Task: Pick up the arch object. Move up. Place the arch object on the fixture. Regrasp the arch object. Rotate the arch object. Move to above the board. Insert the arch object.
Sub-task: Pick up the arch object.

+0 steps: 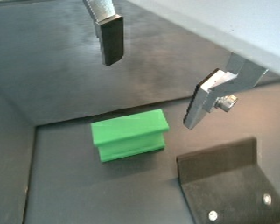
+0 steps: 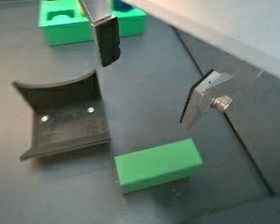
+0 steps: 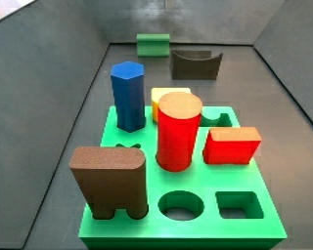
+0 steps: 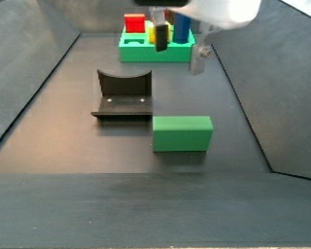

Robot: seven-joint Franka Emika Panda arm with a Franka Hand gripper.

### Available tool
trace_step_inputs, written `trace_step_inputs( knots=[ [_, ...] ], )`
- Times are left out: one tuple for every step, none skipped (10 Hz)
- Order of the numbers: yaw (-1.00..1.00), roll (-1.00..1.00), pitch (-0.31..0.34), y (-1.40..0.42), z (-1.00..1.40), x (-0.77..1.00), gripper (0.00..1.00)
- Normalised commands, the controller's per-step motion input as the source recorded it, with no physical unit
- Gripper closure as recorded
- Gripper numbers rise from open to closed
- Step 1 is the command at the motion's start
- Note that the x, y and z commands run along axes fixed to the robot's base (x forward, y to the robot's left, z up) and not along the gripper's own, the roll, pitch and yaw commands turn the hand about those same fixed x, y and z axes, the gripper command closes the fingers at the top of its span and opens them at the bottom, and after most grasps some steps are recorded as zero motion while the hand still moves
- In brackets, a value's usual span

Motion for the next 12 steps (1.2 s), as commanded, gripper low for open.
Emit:
trace_step_inputs(
  knots=[
    [-0.96, 0.0, 0.0, 0.05, -0.24, 0.08, 0.0],
    [-0.96, 0.0, 0.0, 0.05, -0.25, 0.07, 0.0],
    [-0.96, 0.0, 0.0, 0.05, -0.25, 0.07, 0.0],
    [-0.96, 0.0, 0.0, 0.05, -0.25, 0.07, 0.0],
    [-0.95, 0.0, 0.0, 0.06, -0.28, 0.12, 0.0],
    [-0.93, 0.0, -0.05, 0.1, -0.35, 0.19, 0.0],
    [-0.85, -0.03, -0.099, 0.1, -0.49, 0.24, 0.0],
    [-0.77, 0.0, -0.05, 0.16, -0.61, 0.21, 0.0],
    [-0.82, 0.0, -0.004, 0.19, -0.69, 0.14, 0.0],
    [-0.79, 0.0, 0.0, 0.21, -0.61, 0.08, 0.0],
    [-0.61, -0.09, -0.003, 0.29, -0.53, 0.0, 0.0],
    [-0.42, -0.11, -0.017, 0.26, -0.48, 0.0, 0.0]
  ],
)
